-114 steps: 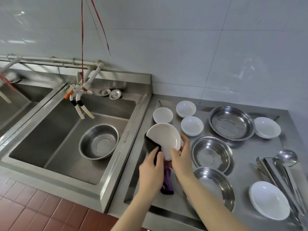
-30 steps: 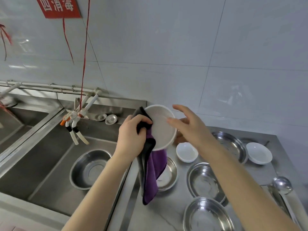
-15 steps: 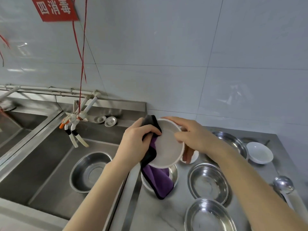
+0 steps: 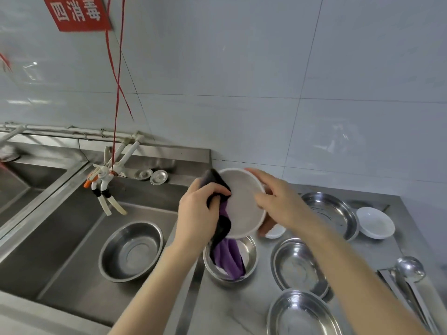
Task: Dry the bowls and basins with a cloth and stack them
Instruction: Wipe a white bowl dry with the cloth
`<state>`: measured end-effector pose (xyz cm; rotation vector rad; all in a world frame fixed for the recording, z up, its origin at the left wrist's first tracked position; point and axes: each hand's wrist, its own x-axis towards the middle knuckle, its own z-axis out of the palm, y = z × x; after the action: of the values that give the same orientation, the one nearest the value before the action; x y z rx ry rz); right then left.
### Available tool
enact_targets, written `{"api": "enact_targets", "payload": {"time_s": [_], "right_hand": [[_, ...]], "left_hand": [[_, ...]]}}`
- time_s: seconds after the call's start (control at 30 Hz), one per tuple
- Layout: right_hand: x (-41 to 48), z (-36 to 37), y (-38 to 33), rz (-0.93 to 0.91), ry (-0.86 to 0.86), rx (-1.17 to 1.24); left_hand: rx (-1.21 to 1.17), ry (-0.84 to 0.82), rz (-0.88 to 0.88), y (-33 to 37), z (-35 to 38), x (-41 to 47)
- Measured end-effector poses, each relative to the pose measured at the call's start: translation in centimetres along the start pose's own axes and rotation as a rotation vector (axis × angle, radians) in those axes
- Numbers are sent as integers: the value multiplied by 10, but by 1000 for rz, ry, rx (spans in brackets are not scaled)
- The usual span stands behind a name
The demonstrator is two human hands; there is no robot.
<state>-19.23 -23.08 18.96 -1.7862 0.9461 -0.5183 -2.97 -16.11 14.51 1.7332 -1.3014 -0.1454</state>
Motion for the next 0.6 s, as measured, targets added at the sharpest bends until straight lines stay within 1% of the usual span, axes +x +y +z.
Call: {"api": "enact_targets", "payload": {"time_s": [0.07, 0.1, 0.13, 0.17, 0.2, 0.27, 0.33, 0.4, 0.43, 0.5, 0.53, 0.6], "right_hand": [[6, -18, -10, 87, -244, -124], [9, -23, -13, 106, -302, -161], [11, -24, -14, 103, -299, -168], [13, -23, -12, 82, -241, -153], [13, -19, -10, 51, -147, -127], [6, -6, -3, -11, 30, -71], [-5, 15, 8, -48, 118, 1], [-17, 38, 16, -68, 219, 161], [-22, 47, 18, -81, 298, 232], [-27, 58, 18, -110, 464, 295], [-27, 59, 18, -109, 503, 308], [-26, 55, 17, -92, 479, 303]], "left_hand": [[104, -196, 224, -4, -4, 6], [131, -248, 287, -5, -5, 8], [132, -248, 291, -6, -4, 10], [106, -207, 248, -7, -3, 11], [67, -147, 180, -7, -2, 11], [-7, -23, 5, -3, -1, 7], [-83, 70, -174, 4, 3, 0], [-154, 123, -287, 13, 8, -9], [-191, 137, -323, 18, 11, -14], [-271, 147, -370, 26, 14, -22], [-284, 143, -369, 28, 15, -23], [-242, 110, -322, 28, 13, -23]]}}
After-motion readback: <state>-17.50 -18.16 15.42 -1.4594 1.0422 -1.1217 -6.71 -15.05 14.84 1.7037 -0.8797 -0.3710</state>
